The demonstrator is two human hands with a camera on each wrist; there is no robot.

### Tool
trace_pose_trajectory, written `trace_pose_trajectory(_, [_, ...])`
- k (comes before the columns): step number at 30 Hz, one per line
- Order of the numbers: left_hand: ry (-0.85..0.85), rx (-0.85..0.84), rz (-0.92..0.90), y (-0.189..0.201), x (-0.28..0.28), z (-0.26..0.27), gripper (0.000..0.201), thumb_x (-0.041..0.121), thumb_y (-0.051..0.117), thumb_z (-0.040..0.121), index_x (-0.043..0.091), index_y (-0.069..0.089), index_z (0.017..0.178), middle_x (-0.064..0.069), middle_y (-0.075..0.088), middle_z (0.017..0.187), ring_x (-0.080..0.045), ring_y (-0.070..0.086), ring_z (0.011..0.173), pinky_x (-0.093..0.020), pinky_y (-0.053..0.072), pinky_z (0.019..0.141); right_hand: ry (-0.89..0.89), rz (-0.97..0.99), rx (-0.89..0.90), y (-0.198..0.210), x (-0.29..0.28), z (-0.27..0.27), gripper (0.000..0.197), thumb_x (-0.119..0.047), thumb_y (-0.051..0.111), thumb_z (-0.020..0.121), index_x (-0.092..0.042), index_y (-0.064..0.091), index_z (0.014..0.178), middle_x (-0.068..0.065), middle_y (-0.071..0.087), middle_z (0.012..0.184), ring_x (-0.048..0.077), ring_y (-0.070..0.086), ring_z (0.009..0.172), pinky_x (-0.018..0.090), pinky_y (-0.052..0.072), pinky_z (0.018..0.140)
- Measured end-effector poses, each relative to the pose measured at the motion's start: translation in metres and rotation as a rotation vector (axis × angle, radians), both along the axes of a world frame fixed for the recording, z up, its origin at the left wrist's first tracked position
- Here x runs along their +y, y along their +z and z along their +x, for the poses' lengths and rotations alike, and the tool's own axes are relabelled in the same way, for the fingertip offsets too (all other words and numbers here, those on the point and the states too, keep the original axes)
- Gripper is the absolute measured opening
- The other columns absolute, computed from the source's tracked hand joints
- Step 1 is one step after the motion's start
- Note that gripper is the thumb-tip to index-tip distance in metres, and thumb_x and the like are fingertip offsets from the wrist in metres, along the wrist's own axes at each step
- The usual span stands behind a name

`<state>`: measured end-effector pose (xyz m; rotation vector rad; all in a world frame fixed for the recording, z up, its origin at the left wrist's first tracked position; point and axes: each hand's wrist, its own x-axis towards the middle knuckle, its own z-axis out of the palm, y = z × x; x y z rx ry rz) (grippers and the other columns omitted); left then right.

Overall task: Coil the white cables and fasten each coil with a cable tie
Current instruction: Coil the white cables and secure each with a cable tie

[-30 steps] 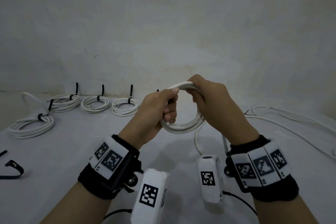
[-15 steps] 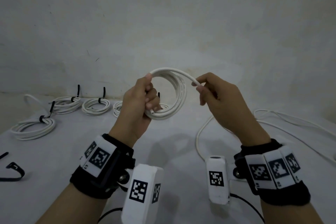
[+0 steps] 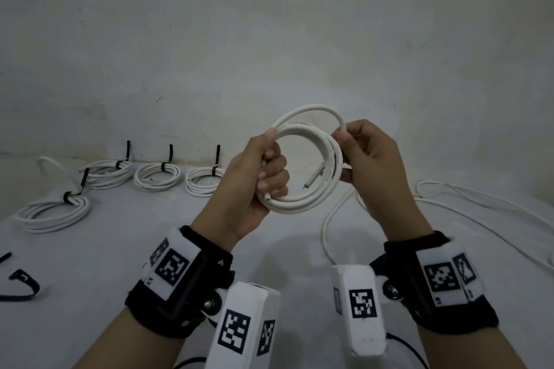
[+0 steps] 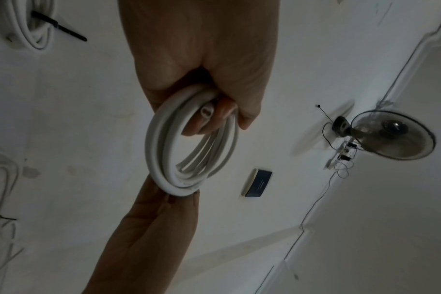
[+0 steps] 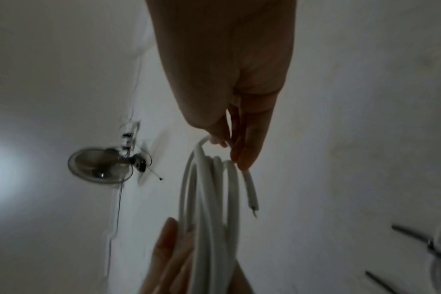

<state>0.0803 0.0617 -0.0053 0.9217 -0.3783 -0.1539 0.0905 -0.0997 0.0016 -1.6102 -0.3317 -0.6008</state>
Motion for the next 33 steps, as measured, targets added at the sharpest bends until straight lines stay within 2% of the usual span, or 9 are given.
trace_pose_trajectory(3, [-0.018, -0.001, -0.007, 0.002, 0.001, -0.001, 0.03, 0.037, 0.052, 0.076, 0.019, 0.033, 0.063, 0.011, 0.023, 0.04, -0.002, 0.024, 0.03, -0.014, 0.025, 0.035, 0.084, 0.079, 0.041, -0.003, 0.006, -0.003, 0.011, -0.011, 0.052, 0.096, -0.003, 0.058, 0.101, 0.014, 0.058, 0.07, 0.021, 0.056, 0.058, 0.028, 0.051, 0.054])
trace_pose_trajectory(6, [0.034, -0.03, -0.035, 0.002, 0.002, 0.001, 0.029, 0.037, 0.052, 0.077, 0.019, 0.033, 0.064, 0.01, 0.024, 0.042, -0.002, 0.024, 0.032, -0.015, 0.029, 0.037, 0.236, 0.132, 0.105, -0.005, 0.013, -0.006, 0.02, -0.002, 0.048, 0.095, -0.013, 0.053, 0.111, 0.012, 0.057, 0.067, 0.015, 0.056, 0.052, 0.024, 0.049, 0.05])
trace_pose_trajectory(11, [0.1, -0.075, -0.054, 0.002, 0.0, 0.002, 0.03, 0.035, 0.05, 0.083, 0.017, 0.034, 0.065, 0.008, 0.027, 0.047, -0.004, 0.027, 0.038, -0.017, 0.033, 0.042, 0.281, 0.071, 0.109, -0.002, 0.013, -0.009, 0.019, -0.002, 0.045, 0.096, -0.019, 0.054, 0.094, 0.007, 0.064, 0.065, 0.014, 0.06, 0.055, 0.026, 0.051, 0.055])
trace_pose_trajectory(15, [0.101, -0.058, -0.102, 0.003, 0.0, 0.003, 0.035, 0.029, 0.039, 0.097, 0.018, 0.033, 0.064, 0.007, 0.028, 0.048, -0.005, 0.028, 0.041, -0.017, 0.033, 0.043, 0.281, 0.114, 0.089, 0.003, 0.013, -0.011, 0.015, -0.016, 0.046, 0.097, -0.007, 0.055, 0.088, 0.004, 0.067, 0.071, 0.017, 0.064, 0.067, 0.031, 0.054, 0.061])
trace_pose_trajectory(19, [0.069, -0.076, -0.126, 0.001, -0.001, 0.004, 0.03, 0.031, 0.045, 0.089, 0.018, 0.033, 0.065, 0.007, 0.029, 0.048, -0.005, 0.031, 0.042, -0.016, 0.036, 0.044, 0.131, 0.017, -0.02, 0.004, 0.018, -0.014, 0.037, -0.041, 0.064, 0.075, -0.009, 0.06, 0.093, 0.015, 0.068, 0.088, 0.013, 0.065, 0.067, 0.026, 0.054, 0.061])
trace_pose_trajectory(22, [0.04, -0.114, -0.066, -0.003, -0.003, 0.005, 0.03, 0.032, 0.043, 0.09, 0.018, 0.033, 0.065, 0.008, 0.032, 0.049, -0.005, 0.036, 0.044, -0.017, 0.037, 0.047, 0.018, -0.107, -0.142, 0.001, 0.021, -0.013, 0.024, -0.034, 0.064, 0.083, -0.021, 0.063, 0.103, -0.004, 0.066, 0.076, 0.006, 0.062, 0.065, 0.016, 0.048, 0.059])
trace_pose_trajectory(25, [0.108, -0.158, 0.095, -0.006, -0.002, 0.007, 0.036, 0.031, 0.043, 0.094, 0.022, 0.047, 0.059, 0.008, 0.043, 0.054, -0.007, 0.044, 0.054, -0.018, 0.041, 0.055, -0.033, -0.158, -0.224, 0.002, 0.021, -0.013, 0.008, -0.035, 0.057, 0.088, -0.031, 0.063, 0.085, -0.011, 0.055, 0.06, 0.003, 0.05, 0.056, 0.014, 0.04, 0.054])
trace_pose_trajectory(30, [0.288, -0.269, 0.381, -0.004, 0.006, 0.005, 0.032, 0.03, 0.051, 0.094, 0.021, 0.059, 0.065, 0.004, 0.048, 0.061, -0.012, 0.043, 0.06, -0.026, 0.039, 0.06, 0.111, 0.105, -0.098, -0.001, 0.027, -0.018, 0.031, -0.044, 0.054, 0.081, -0.019, 0.067, 0.092, -0.002, 0.051, 0.054, 0.015, 0.057, 0.05, 0.026, 0.046, 0.049])
trace_pose_trajectory(33, [0.279, -0.246, 0.388, -0.001, 0.006, 0.002, 0.029, 0.027, 0.053, 0.094, 0.022, 0.067, 0.069, 0.006, 0.047, 0.058, -0.014, 0.043, 0.061, -0.028, 0.037, 0.061, 0.275, 0.351, 0.061, -0.006, 0.033, -0.02, 0.045, -0.046, 0.053, 0.079, -0.01, 0.063, 0.104, -0.002, 0.043, 0.056, 0.011, 0.045, 0.046, 0.024, 0.04, 0.046])
